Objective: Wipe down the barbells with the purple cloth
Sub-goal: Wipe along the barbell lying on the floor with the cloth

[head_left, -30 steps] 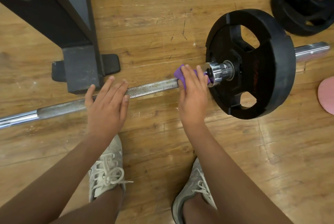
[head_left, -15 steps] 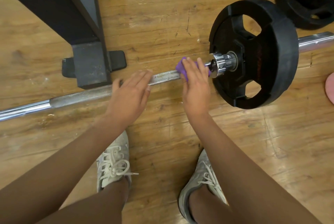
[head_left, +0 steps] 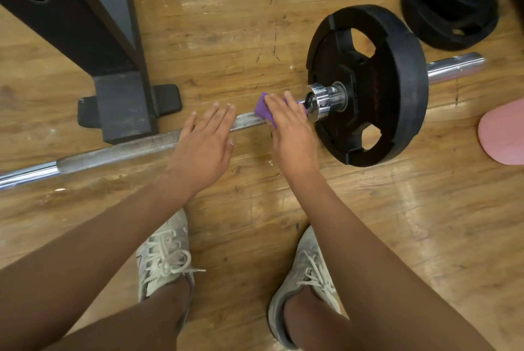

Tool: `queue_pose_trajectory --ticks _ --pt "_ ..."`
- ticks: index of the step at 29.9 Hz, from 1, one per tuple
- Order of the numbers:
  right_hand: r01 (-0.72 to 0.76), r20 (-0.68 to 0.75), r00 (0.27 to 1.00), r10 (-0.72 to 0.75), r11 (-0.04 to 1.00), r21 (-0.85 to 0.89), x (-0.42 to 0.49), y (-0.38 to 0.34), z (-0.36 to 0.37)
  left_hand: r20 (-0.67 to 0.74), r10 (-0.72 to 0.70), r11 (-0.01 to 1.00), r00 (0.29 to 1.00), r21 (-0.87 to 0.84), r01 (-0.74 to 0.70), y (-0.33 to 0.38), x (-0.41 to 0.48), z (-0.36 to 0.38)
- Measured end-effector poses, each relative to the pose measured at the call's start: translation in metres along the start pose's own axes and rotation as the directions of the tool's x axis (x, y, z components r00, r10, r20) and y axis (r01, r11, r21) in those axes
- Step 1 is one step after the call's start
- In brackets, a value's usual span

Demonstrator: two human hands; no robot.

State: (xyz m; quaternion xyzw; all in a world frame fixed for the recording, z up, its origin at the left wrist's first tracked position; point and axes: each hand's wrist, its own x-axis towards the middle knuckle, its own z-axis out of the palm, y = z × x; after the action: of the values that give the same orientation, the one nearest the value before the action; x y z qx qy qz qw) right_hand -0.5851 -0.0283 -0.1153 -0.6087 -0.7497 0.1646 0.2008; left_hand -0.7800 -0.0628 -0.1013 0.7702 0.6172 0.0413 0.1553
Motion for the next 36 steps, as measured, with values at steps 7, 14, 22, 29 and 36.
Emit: queue_pose_trajectory --ticks 7,14,22,29,36 --pt "-0.099 0.054 0.994 0.097 0.994 0.046 -0.003 -0.018 -0.005 0.068 -0.003 0.999 0.998 -0.037 0.006 0.005 -0.006 -0.006" --pt "-0.162 0.120 0.980 0.157 0.986 0.031 -0.001 -0.015 -0.025 0.092 0.047 0.999 0.995 -0.002 -0.047 0.006 -0.018 0.000" --pt "-0.039 0.196 0.980 0.046 0.998 -0.042 -0.014 -0.003 -0.035 0.049 0.106 0.986 0.993 0.126 -0.111 0.012 -0.041 0.016" --pt "-0.092 0.186 0.978 0.092 0.996 -0.010 -0.038 -0.011 -0.034 0.050 0.160 0.980 0.986 0.113 -0.165 0.017 -0.059 0.022" --pt "0.096 0.280 0.958 -0.068 0.992 -0.087 -0.052 0.006 -0.041 0.103 0.271 0.948 0.957 0.147 -0.284 0.015 -0.073 0.021"
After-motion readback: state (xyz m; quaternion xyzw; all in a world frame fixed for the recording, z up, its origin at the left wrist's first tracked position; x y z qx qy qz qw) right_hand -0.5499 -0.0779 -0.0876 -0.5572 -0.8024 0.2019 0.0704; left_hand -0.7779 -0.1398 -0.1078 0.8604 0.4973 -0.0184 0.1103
